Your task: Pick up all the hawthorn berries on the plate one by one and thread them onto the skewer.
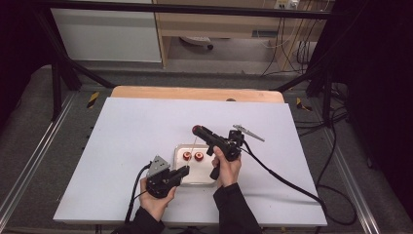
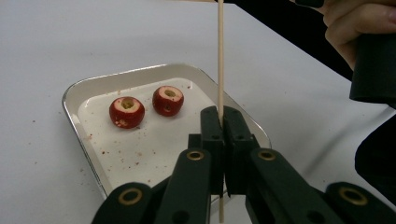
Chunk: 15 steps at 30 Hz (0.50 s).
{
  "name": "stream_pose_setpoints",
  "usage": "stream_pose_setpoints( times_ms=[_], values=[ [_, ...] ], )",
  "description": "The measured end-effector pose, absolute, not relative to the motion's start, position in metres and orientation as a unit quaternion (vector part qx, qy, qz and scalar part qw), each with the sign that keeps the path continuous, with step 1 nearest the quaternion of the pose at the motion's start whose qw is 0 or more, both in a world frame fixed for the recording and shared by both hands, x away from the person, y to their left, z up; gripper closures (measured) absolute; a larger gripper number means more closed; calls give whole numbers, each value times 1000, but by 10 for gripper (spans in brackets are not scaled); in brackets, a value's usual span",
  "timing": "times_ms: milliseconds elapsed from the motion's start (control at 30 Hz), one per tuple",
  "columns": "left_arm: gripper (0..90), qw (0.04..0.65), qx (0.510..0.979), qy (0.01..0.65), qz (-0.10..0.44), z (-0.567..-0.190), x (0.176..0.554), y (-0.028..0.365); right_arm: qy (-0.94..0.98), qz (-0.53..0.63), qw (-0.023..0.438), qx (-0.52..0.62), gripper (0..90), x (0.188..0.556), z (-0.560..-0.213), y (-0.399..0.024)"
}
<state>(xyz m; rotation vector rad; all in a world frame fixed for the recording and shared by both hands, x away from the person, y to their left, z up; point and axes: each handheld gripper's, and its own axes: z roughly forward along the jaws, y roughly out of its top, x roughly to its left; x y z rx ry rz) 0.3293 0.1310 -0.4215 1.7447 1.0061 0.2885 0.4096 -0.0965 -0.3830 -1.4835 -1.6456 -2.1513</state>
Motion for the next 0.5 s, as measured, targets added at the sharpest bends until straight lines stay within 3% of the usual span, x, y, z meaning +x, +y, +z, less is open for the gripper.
stream_pose_setpoints(
  times_ms=[500],
  values=[
    [883,532,713,444,107,-418,331,127,-541,-696,18,-471,608,405,-390,-91]
  ],
)
